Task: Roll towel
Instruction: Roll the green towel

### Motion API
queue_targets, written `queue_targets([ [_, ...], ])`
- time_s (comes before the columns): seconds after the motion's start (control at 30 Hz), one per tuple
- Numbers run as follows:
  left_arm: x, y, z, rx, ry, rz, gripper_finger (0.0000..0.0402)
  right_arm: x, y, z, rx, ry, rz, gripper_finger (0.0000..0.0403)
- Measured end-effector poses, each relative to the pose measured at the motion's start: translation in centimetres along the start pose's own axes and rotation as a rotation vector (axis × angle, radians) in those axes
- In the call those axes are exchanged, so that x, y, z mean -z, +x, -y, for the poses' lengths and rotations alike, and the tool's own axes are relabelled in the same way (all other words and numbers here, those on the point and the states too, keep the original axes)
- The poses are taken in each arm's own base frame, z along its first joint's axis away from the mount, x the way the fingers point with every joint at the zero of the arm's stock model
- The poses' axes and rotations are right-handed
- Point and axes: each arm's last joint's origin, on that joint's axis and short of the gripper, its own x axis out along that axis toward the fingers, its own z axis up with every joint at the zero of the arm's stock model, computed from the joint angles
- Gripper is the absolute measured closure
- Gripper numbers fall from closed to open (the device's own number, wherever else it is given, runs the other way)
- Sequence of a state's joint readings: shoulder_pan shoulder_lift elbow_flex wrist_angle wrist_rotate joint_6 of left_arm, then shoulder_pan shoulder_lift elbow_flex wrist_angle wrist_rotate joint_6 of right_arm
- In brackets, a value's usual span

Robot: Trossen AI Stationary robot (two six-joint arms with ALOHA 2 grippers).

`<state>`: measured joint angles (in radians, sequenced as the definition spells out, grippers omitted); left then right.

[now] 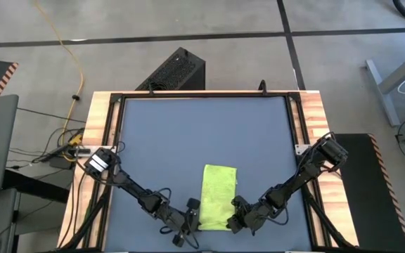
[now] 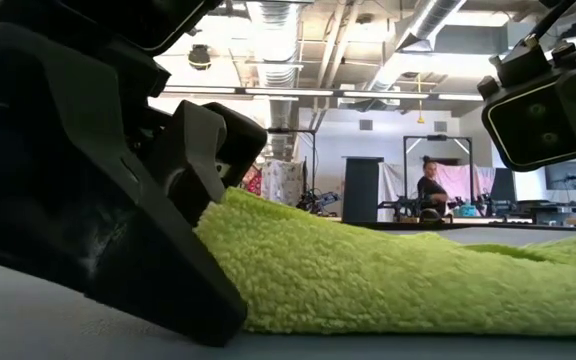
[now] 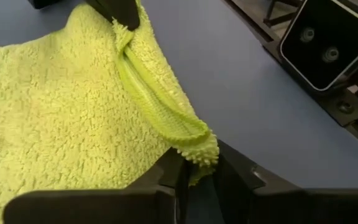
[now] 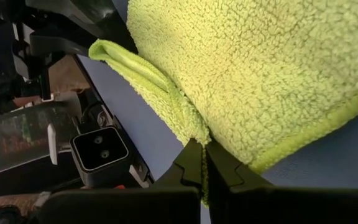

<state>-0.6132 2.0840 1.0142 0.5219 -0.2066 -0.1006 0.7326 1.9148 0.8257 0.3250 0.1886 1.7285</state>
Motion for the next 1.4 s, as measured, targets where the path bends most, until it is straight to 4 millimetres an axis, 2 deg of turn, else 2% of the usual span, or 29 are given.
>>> queue_targets([
  [0.3, -1.0, -1.8, -0.3, -0.013, -0.037, -0.107, 0.0277, 0.0, 0.0, 0.0, 0.002, 0.007, 0.000, 0.0381],
  [0.43, -2.8, -3.1, -0.3, -0.006, -0.018, -0.048, 0.0256, 0.0, 0.0, 0.0, 0.003, 0.007, 0.000, 0.0381],
  [0.6, -4.9, -3.9, -0.5, -0.016, -0.011, 0.096, 0.0253, 0.0, 0.0, 0.1, 0.006, 0.007, 0.001, 0.0381],
  [0.67, -5.2, -3.9, -0.4, 0.014, -0.016, 0.120, 0.0260, 0.0, 0.0, 0.1, 0.005, 0.007, 0.002, 0.0381],
  [0.77, -4.4, -3.2, -0.4, 0.079, -0.070, 0.096, 0.0284, -0.1, 0.0, 0.1, 0.005, 0.010, 0.011, 0.0381],
  [0.87, -3.6, -2.1, -0.4, 0.140, -0.118, 0.101, 0.0324, -0.1, 0.0, 0.1, 0.006, 0.010, 0.014, 0.0381],
  [1.03, -2.7, -1.2, -0.7, 0.115, -0.156, 0.098, 0.0393, -0.1, 0.0, 0.1, 0.004, 0.010, 0.019, 0.0381],
  [1.4, -2.2, -1.0, -2.0, 0.061, -0.185, 0.035, 0.0401, -0.1, 0.0, 0.1, 0.005, 0.009, 0.019, 0.0381],
])
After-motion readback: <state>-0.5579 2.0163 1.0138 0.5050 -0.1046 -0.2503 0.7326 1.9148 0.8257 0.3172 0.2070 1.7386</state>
